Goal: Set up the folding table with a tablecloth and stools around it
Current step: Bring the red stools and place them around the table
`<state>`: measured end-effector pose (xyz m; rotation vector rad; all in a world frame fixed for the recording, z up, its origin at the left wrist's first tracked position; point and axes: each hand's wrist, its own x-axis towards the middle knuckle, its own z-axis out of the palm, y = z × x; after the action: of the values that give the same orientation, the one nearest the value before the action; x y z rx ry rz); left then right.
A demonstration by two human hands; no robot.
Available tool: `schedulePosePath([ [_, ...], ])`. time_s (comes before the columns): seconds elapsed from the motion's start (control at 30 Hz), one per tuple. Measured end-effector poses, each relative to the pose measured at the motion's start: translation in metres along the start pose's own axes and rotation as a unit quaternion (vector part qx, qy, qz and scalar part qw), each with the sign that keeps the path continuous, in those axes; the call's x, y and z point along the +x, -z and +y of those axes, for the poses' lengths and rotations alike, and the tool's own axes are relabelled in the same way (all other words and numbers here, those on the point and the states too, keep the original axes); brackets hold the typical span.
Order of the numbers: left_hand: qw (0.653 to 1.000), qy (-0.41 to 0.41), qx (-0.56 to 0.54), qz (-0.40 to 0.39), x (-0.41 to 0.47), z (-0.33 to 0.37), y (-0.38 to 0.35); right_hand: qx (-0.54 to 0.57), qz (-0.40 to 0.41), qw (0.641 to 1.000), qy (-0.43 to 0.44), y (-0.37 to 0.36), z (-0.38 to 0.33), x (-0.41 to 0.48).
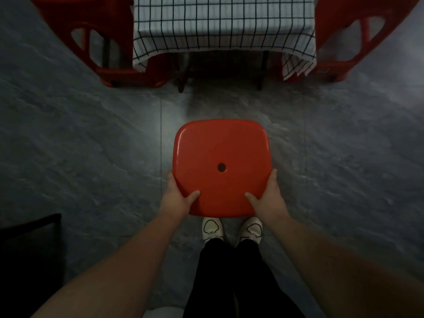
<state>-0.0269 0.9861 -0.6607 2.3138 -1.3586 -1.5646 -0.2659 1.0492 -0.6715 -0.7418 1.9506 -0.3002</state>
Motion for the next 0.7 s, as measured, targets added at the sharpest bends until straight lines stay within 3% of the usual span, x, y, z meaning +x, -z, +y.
schedulePosePath([
  [0.23, 0.997, -0.053, 0.059, -0.013, -0.043, 0.035, 0.026, -0.032, 0.001, 0.999, 0.037, 0.038, -0.048, -0.044],
  [0.47, 0.983, -0.156, 0.091, 0.032, -0.152, 0.121, 0.109, -0.156, 0.032, 0.975, 0.156, 0.111, -0.133, -0.155],
  [0.7, 0.912, -0.291, 0.264, 0.117, -0.256, 0.186, 0.182, -0.234, 0.14, 0.932, 0.238, 0.171, -0.204, -0.272],
])
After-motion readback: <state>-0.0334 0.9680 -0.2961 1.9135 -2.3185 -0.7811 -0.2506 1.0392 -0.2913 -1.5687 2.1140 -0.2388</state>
